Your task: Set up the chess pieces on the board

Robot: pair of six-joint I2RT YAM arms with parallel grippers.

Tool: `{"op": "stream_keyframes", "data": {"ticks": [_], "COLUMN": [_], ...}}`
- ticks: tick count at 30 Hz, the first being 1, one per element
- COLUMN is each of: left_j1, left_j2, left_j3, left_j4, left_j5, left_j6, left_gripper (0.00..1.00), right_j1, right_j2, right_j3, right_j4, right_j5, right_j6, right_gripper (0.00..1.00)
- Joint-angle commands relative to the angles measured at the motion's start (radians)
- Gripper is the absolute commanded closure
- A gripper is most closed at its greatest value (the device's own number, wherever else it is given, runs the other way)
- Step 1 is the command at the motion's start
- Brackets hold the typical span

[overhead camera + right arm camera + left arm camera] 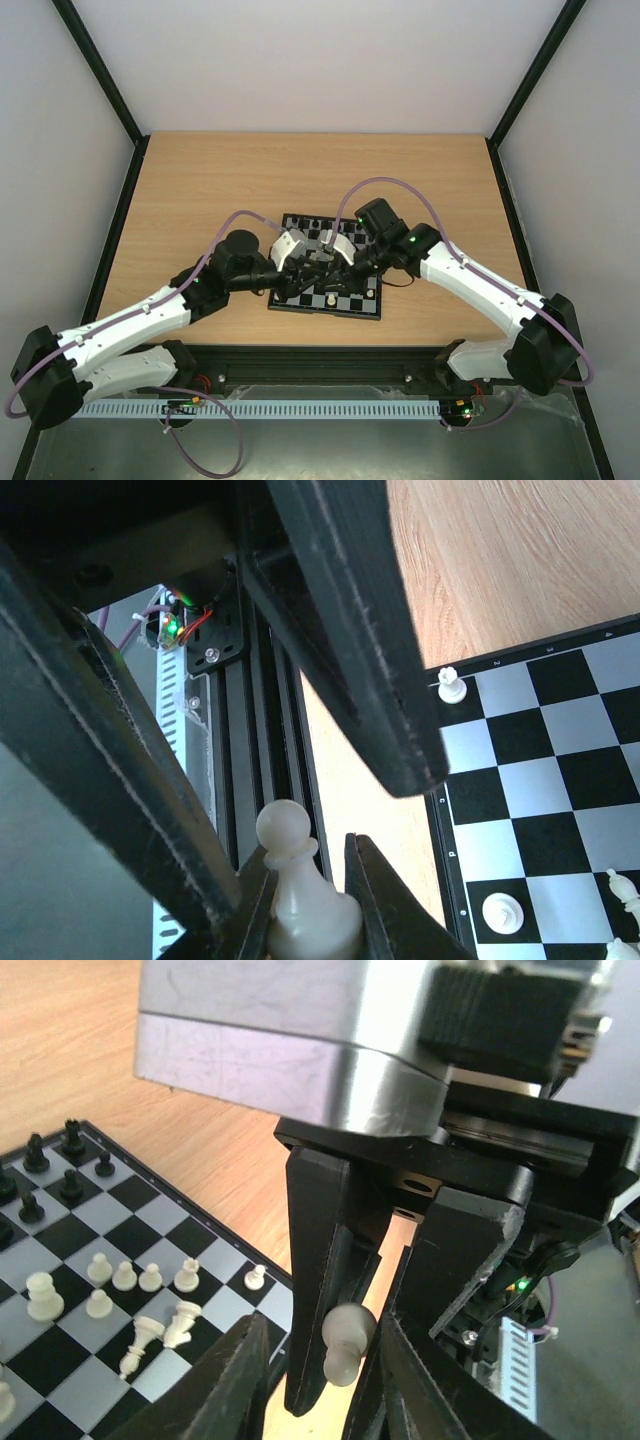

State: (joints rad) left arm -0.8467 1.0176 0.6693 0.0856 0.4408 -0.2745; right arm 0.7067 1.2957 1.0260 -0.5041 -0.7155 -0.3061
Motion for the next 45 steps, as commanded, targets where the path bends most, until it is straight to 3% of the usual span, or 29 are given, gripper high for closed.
{"op": "stream_keyframes", "data": {"ticks": [1, 13, 19, 23, 27, 35, 45], "left_j1": [0.009, 0.031, 0.04, 0.053, 0.066, 0.072, 0.067], "left_j2": [0.01, 0.027, 0.026, 0.031, 0.078, 0.258, 0.439], "left_j3": [0.033, 0.027, 0.032, 0.052, 0.117, 0.21, 0.283], "left_j4": [-0.024, -0.044, -0.056, -0.116, -0.263, -0.518, -0.656], "left_j5": [0.014, 0.064, 0.05, -0.023, -0.162, -0.393, -0.459], "left_j6": [0.024, 0.036, 0.04, 0.042, 0.043, -0.005, -0.042], "left_gripper": [0.68, 0.84, 0.87, 0.88, 0.9, 0.92, 0.92], "right_j1": [-0.001, -0.001, -0.001, -0.009, -0.073, -0.184, -0.193], "right_j2": [0.015, 0.022, 0.014, -0.024, -0.086, -0.25, -0.241], "right_j3": [0.031, 0.027, 0.005, -0.041, -0.104, -0.283, -0.311], "right_j4": [-0.044, -0.039, -0.029, -0.014, 0.014, 0.155, 0.185], "right_j5": [-0.046, -0.044, -0.022, 0.051, 0.086, 0.213, 0.255], "right_j6": [0.002, 0.003, -0.007, -0.012, 0.004, 0.039, 0.028], "right_gripper": [0.85, 0.84, 0.75, 0.54, 0.45, 0.4, 0.4]}}
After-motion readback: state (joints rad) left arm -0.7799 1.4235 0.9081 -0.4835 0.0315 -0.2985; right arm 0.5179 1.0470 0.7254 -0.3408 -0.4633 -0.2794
